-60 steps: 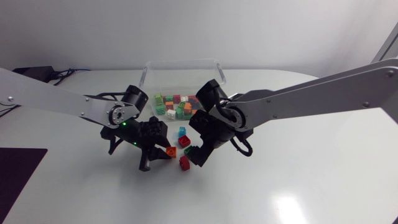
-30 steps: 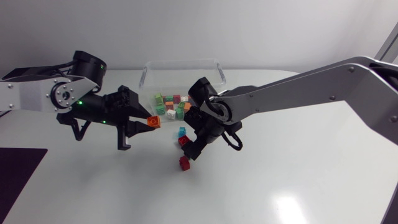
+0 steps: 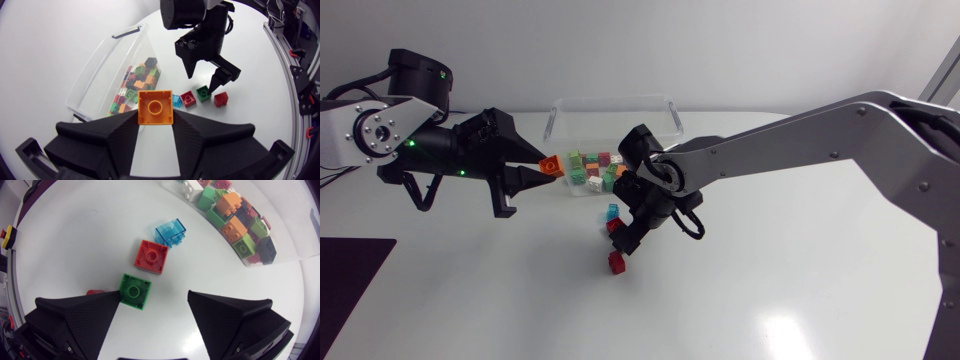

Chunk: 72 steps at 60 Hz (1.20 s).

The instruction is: Place the duplo bricks in the container

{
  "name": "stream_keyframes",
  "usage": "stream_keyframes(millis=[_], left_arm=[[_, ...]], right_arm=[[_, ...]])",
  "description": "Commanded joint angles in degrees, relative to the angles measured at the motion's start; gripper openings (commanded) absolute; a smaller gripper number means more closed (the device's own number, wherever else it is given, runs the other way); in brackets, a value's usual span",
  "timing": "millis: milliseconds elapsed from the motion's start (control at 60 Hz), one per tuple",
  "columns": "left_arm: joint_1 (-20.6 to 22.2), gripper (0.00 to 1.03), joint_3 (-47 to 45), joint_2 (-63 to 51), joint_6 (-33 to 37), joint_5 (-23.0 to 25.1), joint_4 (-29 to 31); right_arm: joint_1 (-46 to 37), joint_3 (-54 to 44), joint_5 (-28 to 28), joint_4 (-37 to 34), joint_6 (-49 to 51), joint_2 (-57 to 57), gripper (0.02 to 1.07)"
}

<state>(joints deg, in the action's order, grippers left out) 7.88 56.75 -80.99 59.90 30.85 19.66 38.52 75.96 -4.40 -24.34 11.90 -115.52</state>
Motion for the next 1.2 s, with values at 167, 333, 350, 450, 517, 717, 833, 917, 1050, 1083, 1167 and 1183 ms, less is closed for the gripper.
stream_keyframes(millis=[167, 333, 350, 450, 517, 717, 833, 917, 1050, 1083, 1167, 1183], left_arm=[[-0.50, 0.30, 2.14, 2.33, -1.63, 1.14, 0.91], [-0.58, 0.30, 3.63, 1.98, -3.03, 1.49, 0.55], [-0.58, 0.30, 3.72, 1.89, -3.21, 1.49, 0.38], [-0.58, 0.30, 5.04, 0.92, -4.44, 1.58, -0.59], [-0.67, 0.30, 6.00, 0.31, -5.41, 1.67, -1.03], [-0.76, 0.30, 7.85, -1.45, -7.78, 1.76, -3.31], [-0.76, 0.30, 8.46, -2.59, -8.92, 1.76, -4.72], [-0.76, 0.30, 8.99, -3.56, -10.59, 1.67, -6.74], [-0.76, 0.30, 10.66, -5.76, -12.35, 1.67, -8.32], [-0.76, 0.30, 11.01, -6.37, -13.05, 1.67, -8.94], [-0.76, 0.30, 12.07, -7.69, -14.72, 1.58, -10.34], [-0.85, 0.30, 12.51, -8.04, -15.07, 1.58, -10.78]], right_arm=[[1.47, 2.17, 0.45, -2.73, -2.15, -0.31, 0.99], [2.08, 2.61, 0.45, -2.82, -2.50, -1.11, 0.99], [2.08, 2.61, 0.45, -2.82, -2.58, -1.37, 0.99], [1.91, 2.79, 0.45, -2.73, -2.58, -1.98, 0.99], [1.73, 3.05, 0.45, -2.64, -2.58, -2.16, 0.99], [1.56, 4.02, 0.45, -2.73, -2.67, -3.04, 0.99], [1.38, 4.37, 0.45, -2.73, -2.76, -3.92, 0.99], [1.29, 4.54, 0.45, -2.73, -2.76, -4.80, 0.99], [1.38, 4.72, 0.45, -2.91, -3.02, -5.59, 0.93], [1.38, 4.72, 0.45, -2.91, -3.11, -5.68, 0.92], [1.20, 4.72, 0.45, -3.17, -3.11, -5.76, 0.81], [1.20, 4.63, 0.54, -3.17, -3.11, -5.76, 0.77]])
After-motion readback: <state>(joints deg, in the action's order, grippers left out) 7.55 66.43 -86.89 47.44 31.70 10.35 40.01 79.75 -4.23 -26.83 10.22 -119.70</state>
